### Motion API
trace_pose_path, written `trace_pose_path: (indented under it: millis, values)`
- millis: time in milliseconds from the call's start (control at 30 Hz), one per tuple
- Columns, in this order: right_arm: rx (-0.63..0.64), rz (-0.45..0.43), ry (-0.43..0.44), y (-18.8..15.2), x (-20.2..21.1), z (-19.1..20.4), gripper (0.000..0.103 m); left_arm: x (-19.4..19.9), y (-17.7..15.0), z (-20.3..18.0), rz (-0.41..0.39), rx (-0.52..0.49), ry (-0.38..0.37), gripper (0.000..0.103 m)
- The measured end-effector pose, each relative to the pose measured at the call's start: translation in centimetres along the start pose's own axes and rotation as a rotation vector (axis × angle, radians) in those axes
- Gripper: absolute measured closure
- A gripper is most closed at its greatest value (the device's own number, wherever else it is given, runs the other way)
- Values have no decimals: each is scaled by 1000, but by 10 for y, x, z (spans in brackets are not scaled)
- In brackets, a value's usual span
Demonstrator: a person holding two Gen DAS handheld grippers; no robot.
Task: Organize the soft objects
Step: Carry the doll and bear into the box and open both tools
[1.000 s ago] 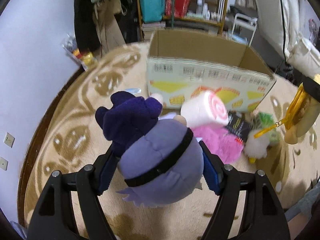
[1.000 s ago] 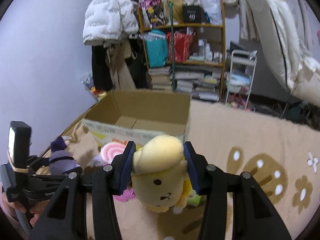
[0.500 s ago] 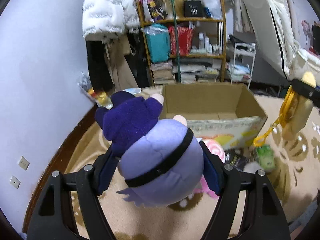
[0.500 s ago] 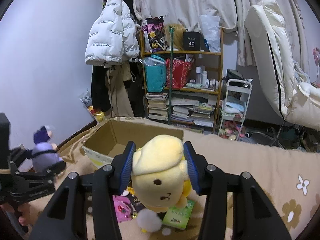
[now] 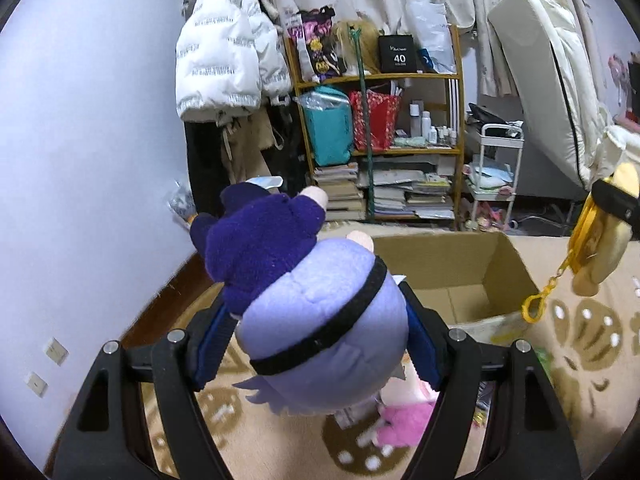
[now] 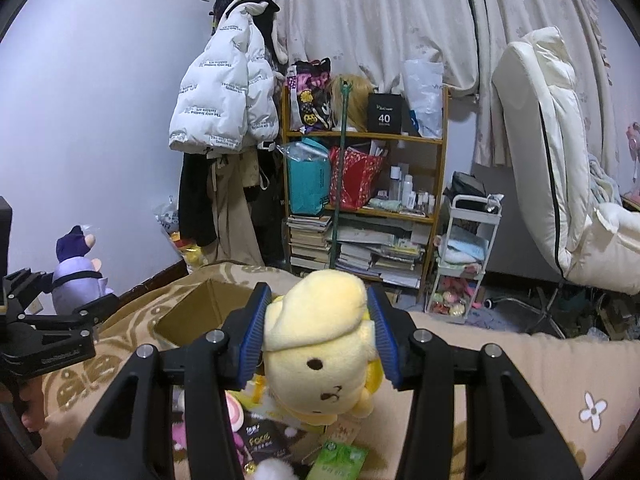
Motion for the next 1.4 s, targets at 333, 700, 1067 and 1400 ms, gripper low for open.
trace_pose_path:
  millis: [333,700,1067,1400]
  values:
    - [36,-44,-33,34,-29,-2,51,-36,16,-5,15,33,-3,28]
    - [56,22,2,13,-64,5,48,-70,19,-37,49,3,-50,28]
    - [-10,159,78,-22,-104,1,48,-96,13,-53,108,27,-132,25]
    - [-5,165,69,-32,-109,6,44,-104,2,-64,124,-39,-175,18]
Point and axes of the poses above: each gripper's, at about its wrist camera, not at the fingertips, and x roughly against the way its jaws point, z to its left, y to its top, the point moved 10 cm from there along -x, roughly the way its jaws point, and after that the axes turned 13 degrees about z, right-handed, at the moved point
